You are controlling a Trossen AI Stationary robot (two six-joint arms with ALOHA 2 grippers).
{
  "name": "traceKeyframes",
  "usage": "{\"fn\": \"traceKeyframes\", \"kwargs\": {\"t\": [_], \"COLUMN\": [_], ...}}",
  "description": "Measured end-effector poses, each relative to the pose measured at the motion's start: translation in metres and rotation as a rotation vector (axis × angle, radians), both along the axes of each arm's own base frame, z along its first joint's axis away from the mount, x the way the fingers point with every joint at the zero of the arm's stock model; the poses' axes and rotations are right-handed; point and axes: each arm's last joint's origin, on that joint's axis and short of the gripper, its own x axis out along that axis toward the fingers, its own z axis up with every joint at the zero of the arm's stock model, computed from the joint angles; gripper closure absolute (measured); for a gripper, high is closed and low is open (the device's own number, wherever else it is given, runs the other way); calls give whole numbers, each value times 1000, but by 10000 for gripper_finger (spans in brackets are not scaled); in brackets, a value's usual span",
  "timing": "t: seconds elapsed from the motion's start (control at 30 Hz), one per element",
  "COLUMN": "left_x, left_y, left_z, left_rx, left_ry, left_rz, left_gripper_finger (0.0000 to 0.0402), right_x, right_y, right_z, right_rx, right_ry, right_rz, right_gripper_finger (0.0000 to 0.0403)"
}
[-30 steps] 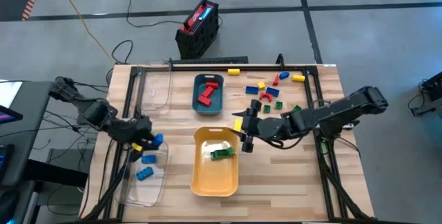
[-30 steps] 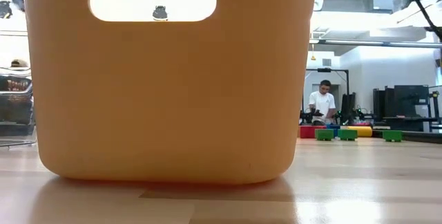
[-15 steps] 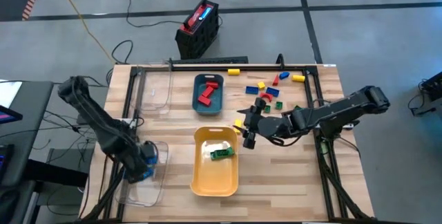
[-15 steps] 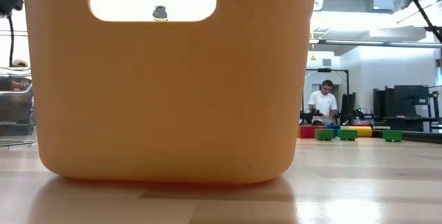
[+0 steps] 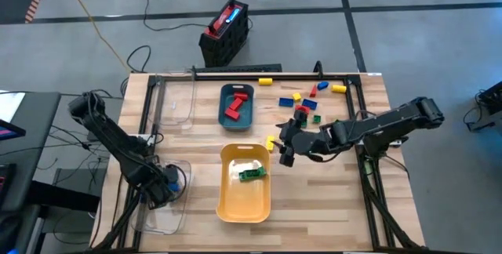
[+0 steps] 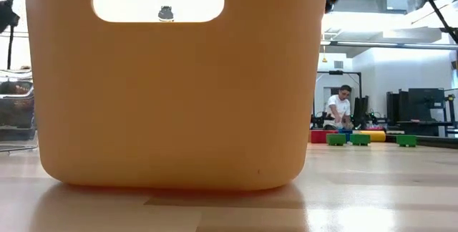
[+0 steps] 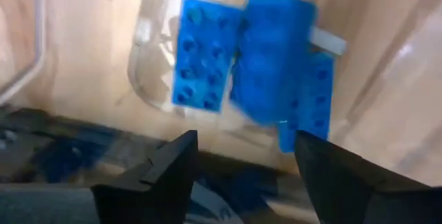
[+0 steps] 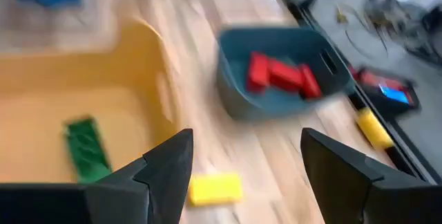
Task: Sort blocks
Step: Put the rectangular blue game piece into the bottom transparent bin, then put the red curved wooden block into the blue bin
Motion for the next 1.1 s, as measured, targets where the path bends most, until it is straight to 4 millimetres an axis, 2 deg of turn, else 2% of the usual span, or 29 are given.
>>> {"fn": "traceKeyframes", "kwargs": {"t": [0.13,0.27,0.43,0.53,0.63,0.77,0.93,1.1], "left_x": [0,1,2,3,4,5,4,4], "left_y": [2,7,15,17,17,19,21,21], "left_z": [28,52,59,60,60,61,62,62], "left_rx": [3,98,270,338,356,423,458,472], "left_ry": [-83,-336,-500,-554,-558,-599,-603,-613], "left_rz": [14,-35,-111,-139,-168,-201,-211,-206], "left_gripper_finger": [170,178,180,180,180,180,180,180], "right_x": [-3,-3,-8,-18,-27,-28,-25,-25], "right_y": [-33,-86,-159,-187,-197,-199,-200,-203], "right_z": [-3,-9,-32,-47,-64,-82,-91,-91], "right_rx": [40,87,157,224,280,304,279,237], "right_ry": [125,200,310,389,528,663,720,729], "right_rz": [-72,-97,-139,-176,-195,-148,-88,-34], "right_gripper_finger": [128,128,128,128,128,129,143,162]}}
